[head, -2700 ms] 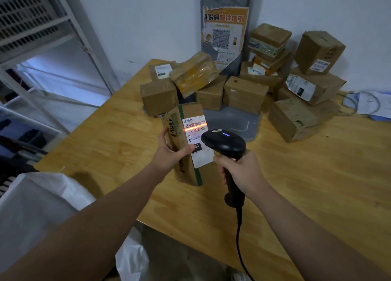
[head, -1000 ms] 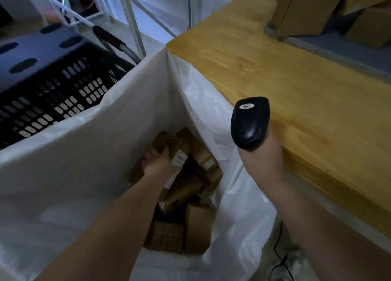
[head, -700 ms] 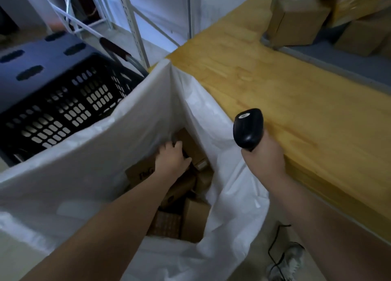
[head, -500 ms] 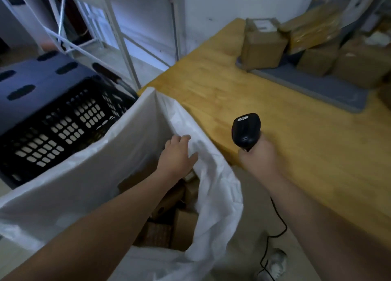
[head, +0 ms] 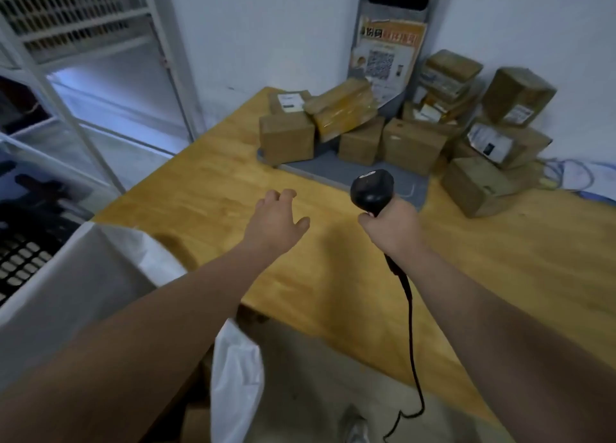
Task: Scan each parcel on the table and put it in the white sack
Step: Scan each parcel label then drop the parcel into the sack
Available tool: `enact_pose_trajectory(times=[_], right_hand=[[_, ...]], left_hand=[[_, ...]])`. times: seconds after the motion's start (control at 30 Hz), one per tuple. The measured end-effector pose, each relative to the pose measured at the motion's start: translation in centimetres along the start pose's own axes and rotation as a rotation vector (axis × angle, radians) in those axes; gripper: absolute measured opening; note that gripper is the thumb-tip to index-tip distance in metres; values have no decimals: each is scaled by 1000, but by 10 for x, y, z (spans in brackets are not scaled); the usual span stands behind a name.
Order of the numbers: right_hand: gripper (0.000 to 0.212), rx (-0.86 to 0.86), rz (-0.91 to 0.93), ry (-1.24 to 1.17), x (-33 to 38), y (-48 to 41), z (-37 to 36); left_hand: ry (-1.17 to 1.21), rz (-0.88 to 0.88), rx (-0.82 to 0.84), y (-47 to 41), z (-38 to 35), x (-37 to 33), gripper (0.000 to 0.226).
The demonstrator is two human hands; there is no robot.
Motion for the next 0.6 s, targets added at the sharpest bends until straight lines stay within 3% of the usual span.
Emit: enact_pose_trajectory(times=[0.3,0.6], right_hand=[[15,54,47,-48,-20,-103,47],[41,138,89,-163,5,-188,17]], left_hand=[[-85,24,-20,-91,-14,-60,55],[-156,146,-15,-170,-6,-21,57]])
Point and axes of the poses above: each hand's wrist, its own y-axis away from the middle knuckle, its own z-axis out of the back of the hand, x = y × z, the point moved 6 cm from there along -y, towards the middle knuckle, and after that the axes turned 1 degree about -y, right-handed, at the moved point
